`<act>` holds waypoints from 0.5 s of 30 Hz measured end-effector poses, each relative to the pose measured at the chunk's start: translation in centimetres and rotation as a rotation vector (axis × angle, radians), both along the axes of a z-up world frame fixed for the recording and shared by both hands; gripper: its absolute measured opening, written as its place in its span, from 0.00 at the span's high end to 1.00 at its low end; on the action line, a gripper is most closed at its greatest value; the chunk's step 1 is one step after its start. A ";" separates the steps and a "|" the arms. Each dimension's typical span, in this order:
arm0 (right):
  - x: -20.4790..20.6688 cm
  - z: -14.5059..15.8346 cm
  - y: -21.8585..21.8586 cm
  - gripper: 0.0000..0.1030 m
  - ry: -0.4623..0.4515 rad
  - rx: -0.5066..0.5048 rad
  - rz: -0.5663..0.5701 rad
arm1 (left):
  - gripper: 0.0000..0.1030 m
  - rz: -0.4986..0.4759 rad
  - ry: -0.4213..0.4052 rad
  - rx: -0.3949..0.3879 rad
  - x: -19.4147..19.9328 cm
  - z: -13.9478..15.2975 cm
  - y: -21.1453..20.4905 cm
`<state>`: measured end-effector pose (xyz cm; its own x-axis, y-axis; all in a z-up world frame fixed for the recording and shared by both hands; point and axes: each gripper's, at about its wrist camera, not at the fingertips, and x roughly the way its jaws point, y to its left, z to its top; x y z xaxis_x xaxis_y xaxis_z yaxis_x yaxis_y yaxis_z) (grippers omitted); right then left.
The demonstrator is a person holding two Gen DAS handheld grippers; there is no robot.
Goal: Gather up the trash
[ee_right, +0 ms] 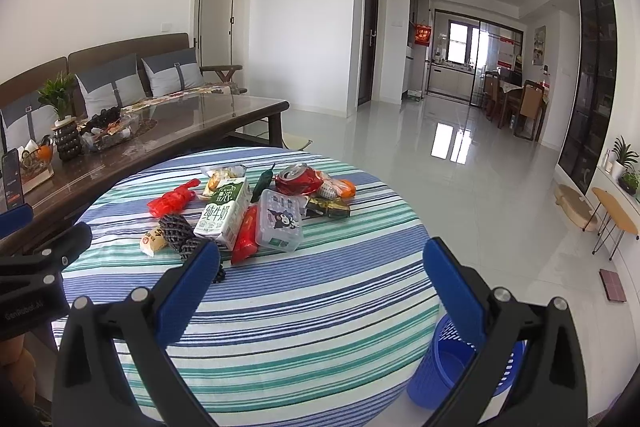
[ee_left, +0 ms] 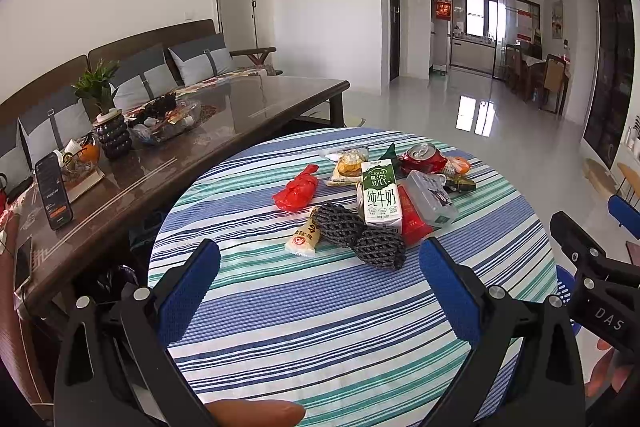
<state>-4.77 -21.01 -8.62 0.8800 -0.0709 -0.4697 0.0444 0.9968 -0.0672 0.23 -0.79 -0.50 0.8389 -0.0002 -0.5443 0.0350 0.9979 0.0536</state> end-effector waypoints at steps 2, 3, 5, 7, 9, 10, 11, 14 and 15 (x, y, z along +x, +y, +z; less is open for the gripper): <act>0.0 0.1 0.1 0.04 0.001 -0.001 -0.001 | 0.04 -0.001 0.000 0.000 0.0 0.0 0.0; 0.0 0.1 0.1 0.04 0.002 -0.002 -0.002 | 0.04 -0.001 0.000 0.000 0.0 0.0 -0.1; 0.0 0.1 0.1 0.04 0.002 -0.001 -0.002 | 0.04 -0.001 0.001 0.000 -0.1 -0.4 -0.4; 0.0 0.2 0.1 0.04 0.003 -0.002 -0.002 | 0.04 -0.001 0.002 0.001 -0.1 -0.4 -0.4; 0.0 0.2 0.2 0.04 0.004 -0.003 -0.003 | 0.04 -0.001 0.001 0.001 -0.1 -0.4 -0.4; 0.0 0.2 0.1 0.04 0.003 -0.003 -0.003 | 0.04 -0.001 0.001 0.001 -0.1 -0.4 -0.4; 0.0 0.2 0.1 0.04 0.004 -0.003 -0.003 | 0.04 -0.001 0.002 0.001 -0.1 -0.4 -0.4; 0.0 0.2 0.1 0.04 0.003 -0.004 -0.003 | 0.04 -0.001 0.002 0.001 -0.1 -0.4 -0.4; 0.0 0.3 0.2 0.04 0.004 -0.003 -0.003 | 0.04 -0.001 0.002 0.002 -0.1 -0.4 -0.4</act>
<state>-4.77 -20.85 -8.36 0.8777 -0.0751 -0.4733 0.0471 0.9964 -0.0707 0.15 -1.18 -0.88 0.8378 -0.0001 -0.5459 0.0362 0.9978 0.0554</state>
